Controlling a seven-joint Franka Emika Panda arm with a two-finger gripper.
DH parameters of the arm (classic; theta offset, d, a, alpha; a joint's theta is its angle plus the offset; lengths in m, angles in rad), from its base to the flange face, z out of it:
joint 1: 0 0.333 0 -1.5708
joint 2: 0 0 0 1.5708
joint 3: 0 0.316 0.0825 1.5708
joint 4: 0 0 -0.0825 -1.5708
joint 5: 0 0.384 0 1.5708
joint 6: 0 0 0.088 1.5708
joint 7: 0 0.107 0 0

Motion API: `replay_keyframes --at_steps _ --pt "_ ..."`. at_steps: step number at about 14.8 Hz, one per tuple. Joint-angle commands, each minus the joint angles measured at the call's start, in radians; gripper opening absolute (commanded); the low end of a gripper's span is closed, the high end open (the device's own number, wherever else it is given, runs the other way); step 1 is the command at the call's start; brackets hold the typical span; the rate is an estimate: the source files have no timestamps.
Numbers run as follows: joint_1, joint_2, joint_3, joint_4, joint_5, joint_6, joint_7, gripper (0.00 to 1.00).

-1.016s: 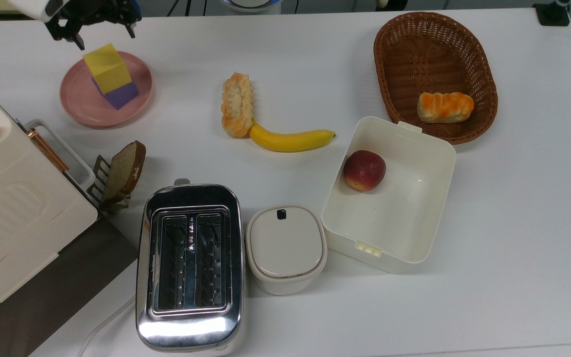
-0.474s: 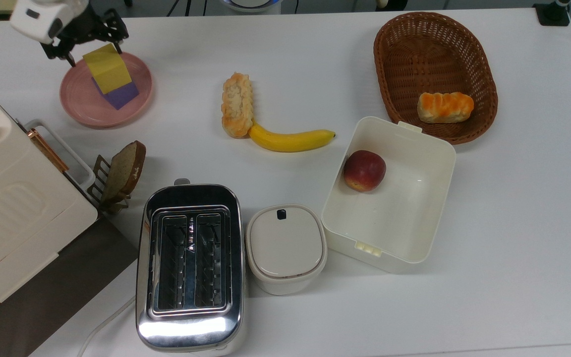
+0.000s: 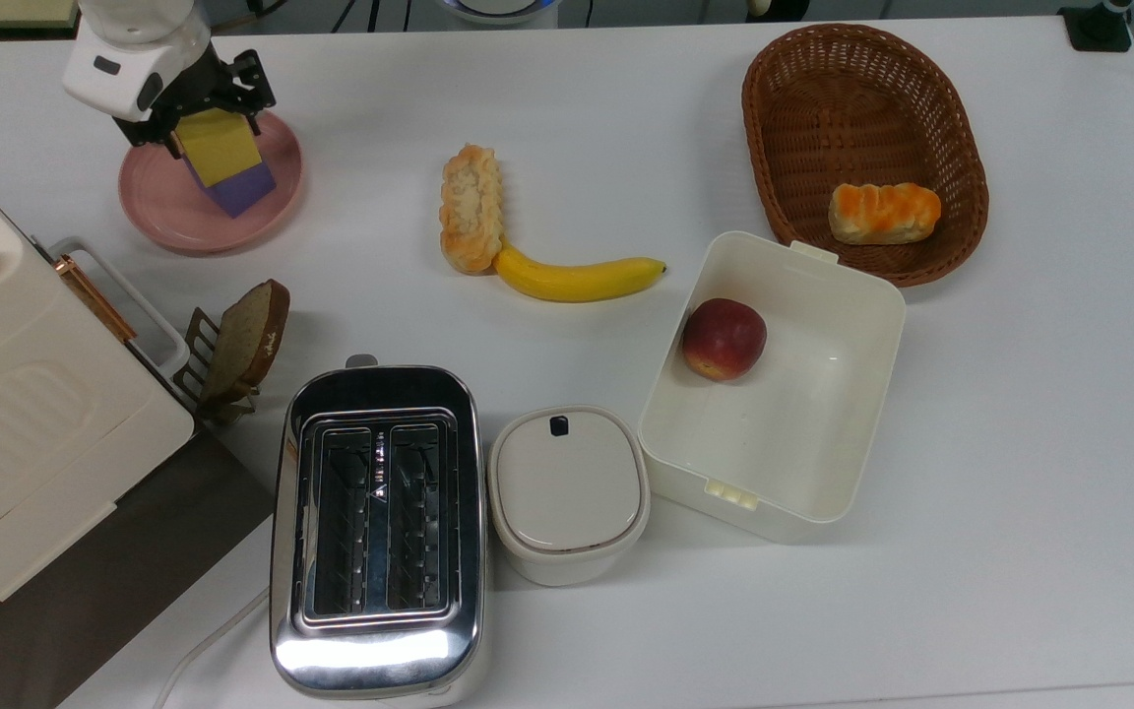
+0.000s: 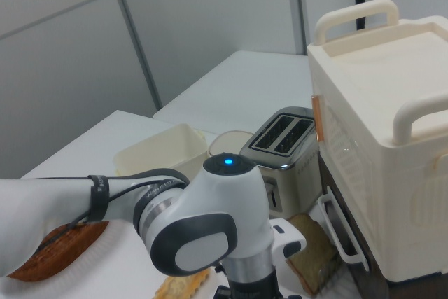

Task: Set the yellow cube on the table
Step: 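Lower the gripper and close it on the yellow cube, then lift the yellow cube off the purple cube and carry it away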

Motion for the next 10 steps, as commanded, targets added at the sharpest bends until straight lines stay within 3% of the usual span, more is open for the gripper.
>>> replay_keyframes --at_steps 1,4,8,10 --pt "0.044 -0.068 0.001 0.061 -0.006 -0.128 0.095 0.05" --pt "0.075 -0.066 0.099 0.152 0.002 -0.288 0.267 0.05" --pt "0.078 -0.065 0.349 0.146 0.002 -0.346 0.604 0.01" --pt "0.079 -0.059 0.42 0.134 0.002 -0.366 0.669 0.02"
